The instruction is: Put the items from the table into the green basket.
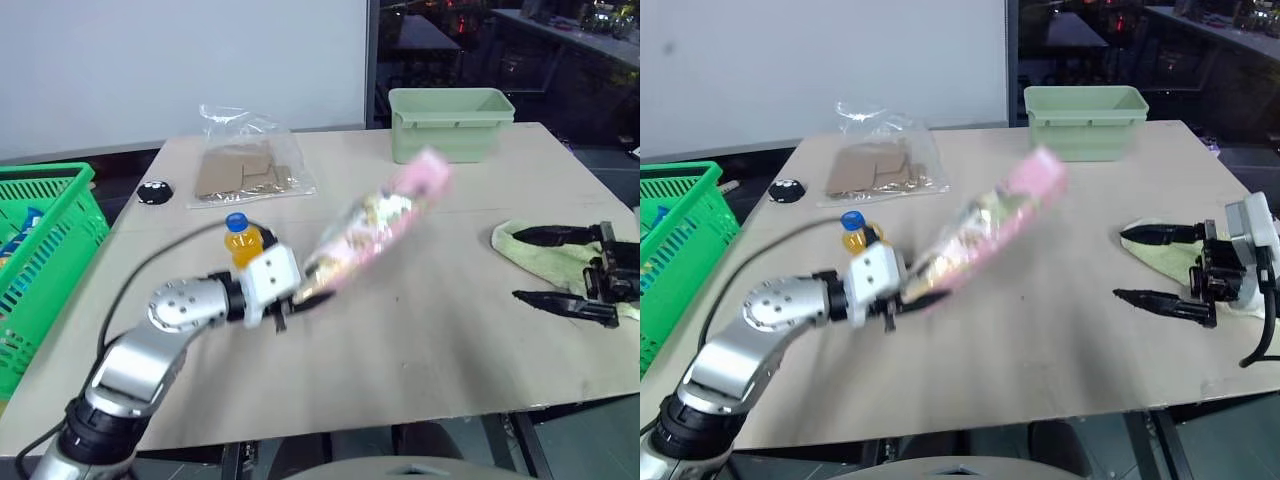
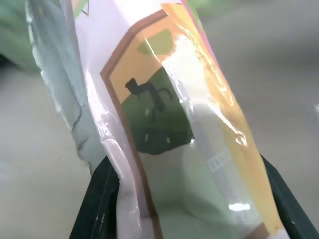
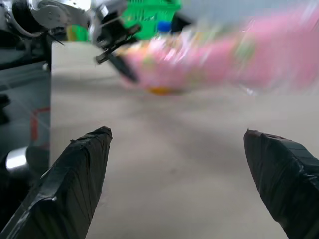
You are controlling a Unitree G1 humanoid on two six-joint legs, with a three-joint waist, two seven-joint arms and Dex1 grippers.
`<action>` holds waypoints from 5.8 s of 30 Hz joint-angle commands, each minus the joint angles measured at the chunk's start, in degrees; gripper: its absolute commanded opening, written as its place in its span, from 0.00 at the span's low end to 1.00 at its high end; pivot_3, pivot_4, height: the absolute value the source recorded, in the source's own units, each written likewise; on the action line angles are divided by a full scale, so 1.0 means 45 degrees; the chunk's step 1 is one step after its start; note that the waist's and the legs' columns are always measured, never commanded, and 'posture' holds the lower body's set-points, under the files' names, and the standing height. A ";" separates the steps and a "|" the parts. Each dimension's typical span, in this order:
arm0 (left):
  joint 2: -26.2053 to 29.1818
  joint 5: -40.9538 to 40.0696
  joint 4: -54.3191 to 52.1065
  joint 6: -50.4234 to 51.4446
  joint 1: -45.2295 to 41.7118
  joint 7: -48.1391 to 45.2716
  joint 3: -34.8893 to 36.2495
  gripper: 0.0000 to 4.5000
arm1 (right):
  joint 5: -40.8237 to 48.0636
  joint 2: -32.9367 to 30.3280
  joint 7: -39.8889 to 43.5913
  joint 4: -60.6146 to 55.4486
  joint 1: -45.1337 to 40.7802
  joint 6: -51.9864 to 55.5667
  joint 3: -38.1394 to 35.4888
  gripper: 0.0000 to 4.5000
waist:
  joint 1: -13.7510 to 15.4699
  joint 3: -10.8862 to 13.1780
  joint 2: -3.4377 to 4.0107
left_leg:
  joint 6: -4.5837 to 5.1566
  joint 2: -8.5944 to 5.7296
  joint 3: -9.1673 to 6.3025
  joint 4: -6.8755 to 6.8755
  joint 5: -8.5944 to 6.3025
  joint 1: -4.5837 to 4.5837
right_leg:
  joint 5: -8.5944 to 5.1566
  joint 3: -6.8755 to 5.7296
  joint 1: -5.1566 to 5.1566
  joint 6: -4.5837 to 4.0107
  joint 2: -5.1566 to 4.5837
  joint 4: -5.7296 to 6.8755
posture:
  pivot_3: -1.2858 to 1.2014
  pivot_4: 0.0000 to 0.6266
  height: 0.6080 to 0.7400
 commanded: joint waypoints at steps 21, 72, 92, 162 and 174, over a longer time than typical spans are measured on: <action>0.1539 0.3040 0.2424 0.4201 -0.2179 0.8215 0.8246 0.34 | -0.0970 0.3999 -0.2580 0.2315 -0.7829 0.0794 0.4076 1.00 | 0.1150 0.0046 -0.0114 | -0.0004 0.0010 -0.0118 -0.0051 0.0002 -0.0169 | 0.0069 -0.0060 -0.0167 -0.0008 0.0046 0.0037 | 0.59 0.00 1.00; -0.1109 0.0307 0.3935 -0.0206 0.0766 0.2487 0.1482 0.97 | -0.1320 0.2066 -0.3626 -0.1257 -0.3442 0.1232 0.2801 1.00 | 0.0762 -0.0033 -0.0222 | -0.0076 0.0031 -0.0063 -0.0009 0.0051 -0.0146 | 0.0083 -0.0066 -0.0145 -0.0122 0.0036 0.0031 | 0.49 0.00 1.00; -0.2424 0.1337 0.5824 -0.1312 0.0001 0.3369 0.1251 0.64 | -0.1108 0.1833 -0.3840 -0.1567 -0.2915 0.1309 0.2623 1.00 | 0.0357 -0.0037 -0.0220 | -0.0074 0.0028 -0.0072 -0.0005 0.0049 -0.0151 | 0.0111 -0.0059 -0.0143 -0.0075 0.0041 0.0030 | 0.48 0.00 1.00; 0.0814 -0.2595 0.7153 -0.4442 0.0305 0.3036 0.6248 0.99 | -0.0539 0.2771 -0.3503 -0.0214 -0.3891 0.1618 0.2898 1.00 | 0.1177 -0.0105 -0.0361 | -0.0098 0.0042 -0.0065 -0.0057 0.0057 -0.0173 | 0.0128 -0.0191 -0.0146 -0.0074 -0.0046 0.0021 | 0.53 0.00 1.00; -0.0550 -0.1764 0.2194 -0.1969 0.5910 0.2365 0.2495 0.99 | -0.3491 0.3068 -0.3634 0.1750 0.1199 -0.2098 0.2535 1.00 | 0.1061 -0.0119 -0.0231 | -0.0087 0.0054 -0.0021 -0.0035 0.0059 -0.0123 | 0.0090 -0.0114 -0.0128 -0.0116 0.0004 0.0030 | 0.53 0.00 1.00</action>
